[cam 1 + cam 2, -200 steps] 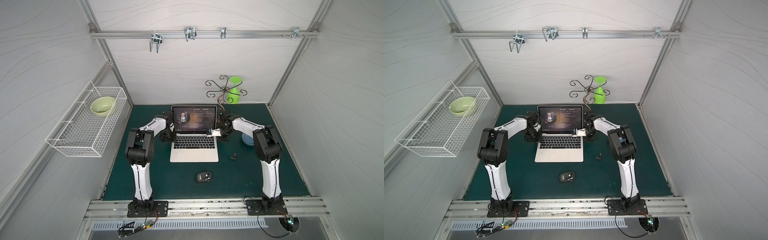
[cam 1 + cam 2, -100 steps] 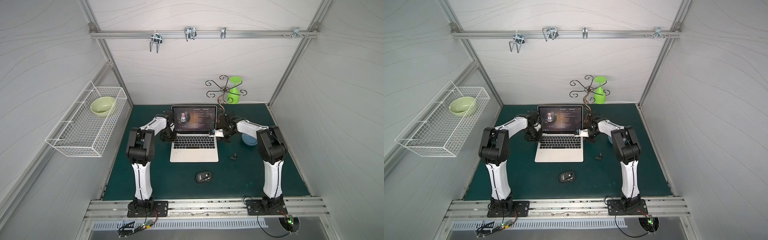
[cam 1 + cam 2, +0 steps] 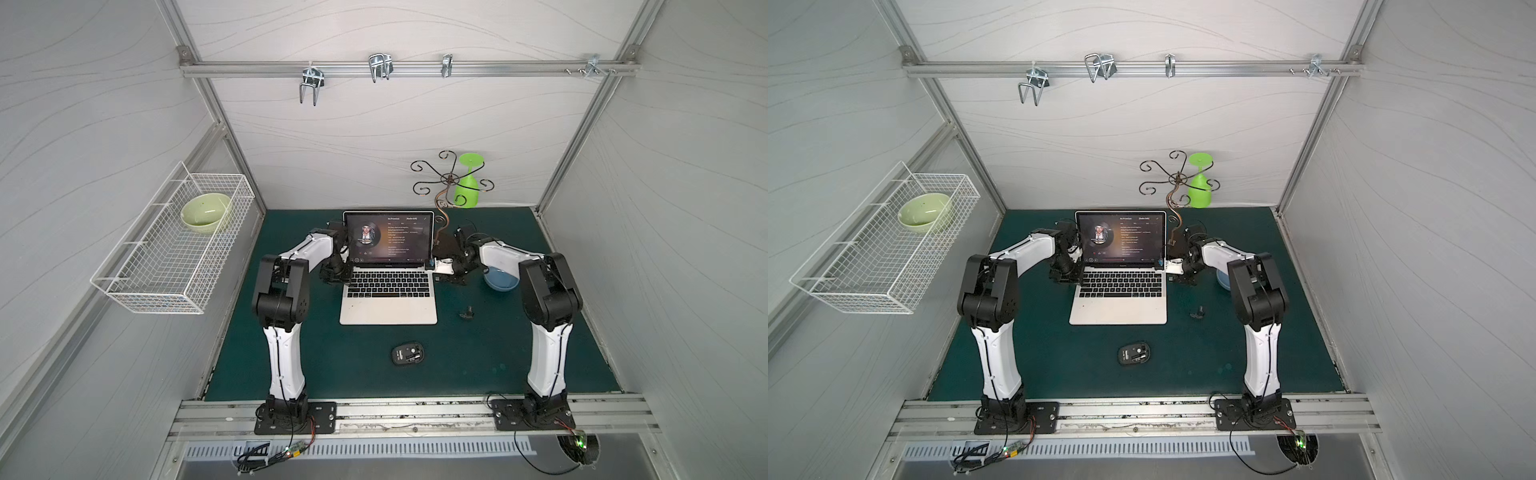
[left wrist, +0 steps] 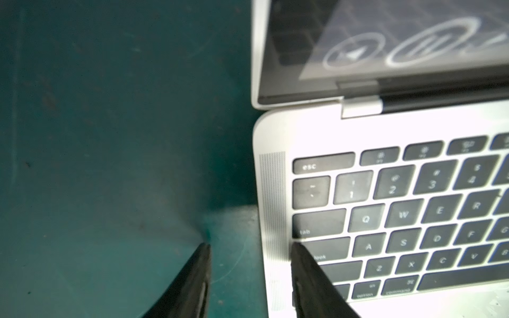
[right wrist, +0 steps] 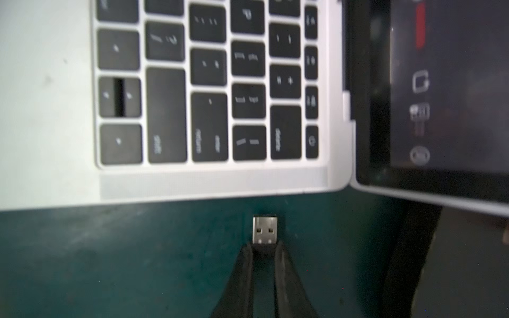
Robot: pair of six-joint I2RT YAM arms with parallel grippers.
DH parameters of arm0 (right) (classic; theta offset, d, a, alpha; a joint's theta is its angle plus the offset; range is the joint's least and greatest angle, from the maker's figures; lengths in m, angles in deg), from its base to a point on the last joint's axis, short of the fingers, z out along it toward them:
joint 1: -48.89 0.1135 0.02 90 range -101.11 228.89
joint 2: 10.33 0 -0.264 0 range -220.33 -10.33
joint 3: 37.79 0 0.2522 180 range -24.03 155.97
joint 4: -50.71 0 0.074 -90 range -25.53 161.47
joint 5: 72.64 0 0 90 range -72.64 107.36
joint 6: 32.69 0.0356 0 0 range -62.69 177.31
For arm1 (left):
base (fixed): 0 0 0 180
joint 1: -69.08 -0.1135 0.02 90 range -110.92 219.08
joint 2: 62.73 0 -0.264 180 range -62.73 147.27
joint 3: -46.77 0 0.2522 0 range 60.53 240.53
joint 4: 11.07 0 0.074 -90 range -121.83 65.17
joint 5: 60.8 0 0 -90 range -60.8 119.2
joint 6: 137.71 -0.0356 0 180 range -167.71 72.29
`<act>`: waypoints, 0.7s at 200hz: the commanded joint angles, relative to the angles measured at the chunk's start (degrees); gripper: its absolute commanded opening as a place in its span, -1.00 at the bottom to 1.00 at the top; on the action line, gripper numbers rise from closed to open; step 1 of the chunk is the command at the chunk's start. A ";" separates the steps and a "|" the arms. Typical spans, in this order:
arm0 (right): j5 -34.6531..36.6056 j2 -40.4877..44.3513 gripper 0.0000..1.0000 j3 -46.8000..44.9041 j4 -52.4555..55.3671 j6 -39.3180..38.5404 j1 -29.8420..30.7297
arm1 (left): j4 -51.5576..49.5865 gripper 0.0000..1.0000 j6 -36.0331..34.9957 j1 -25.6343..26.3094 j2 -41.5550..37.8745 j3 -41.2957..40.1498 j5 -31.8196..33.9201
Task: Remove the wireless mouse receiver from the laptop
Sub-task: Take out the USB plug from the USB port.
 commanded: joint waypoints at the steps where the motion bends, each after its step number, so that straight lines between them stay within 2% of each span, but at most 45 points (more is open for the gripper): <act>1: 3.88 2.33 -1.00 -1.24 2.54 0.55 -1.49 | -1.73 0.00 -0.14 -0.95 3.97 -1.11 3.78; 18: 3.78 3.38 -1.00 -1.02 3.08 1.54 -1.23 | -1.61 0.02 0.31 -1.63 3.94 -1.00 2.46; 39: 3.21 5.81 -1.00 -0.53 3.53 4.15 -0.18 | -1.79 0.07 1.66 -2.50 3.02 -0.87 -3.11; 76: 1.08 12.85 -1.00 -2.39 3.55 9.86 3.58 | 0.14 0.12 4.96 -3.28 -6.26 -3.93 -12.91; 95: -0.92 15.86 -1.00 -2.21 4.53 15.70 5.68 | 3.66 0.15 7.15 -3.86 -13.94 -7.98 -21.04; 105: -1.47 17.53 -1.00 -2.12 4.84 18.49 7.19 | 7.13 0.18 9.34 -4.68 -17.89 -10.51 -27.59; 140: 0.47 22.44 -1.00 -1.31 8.33 22.25 14.89 | 25.92 0.31 20.73 -6.01 -29.63 -20.14 -48.23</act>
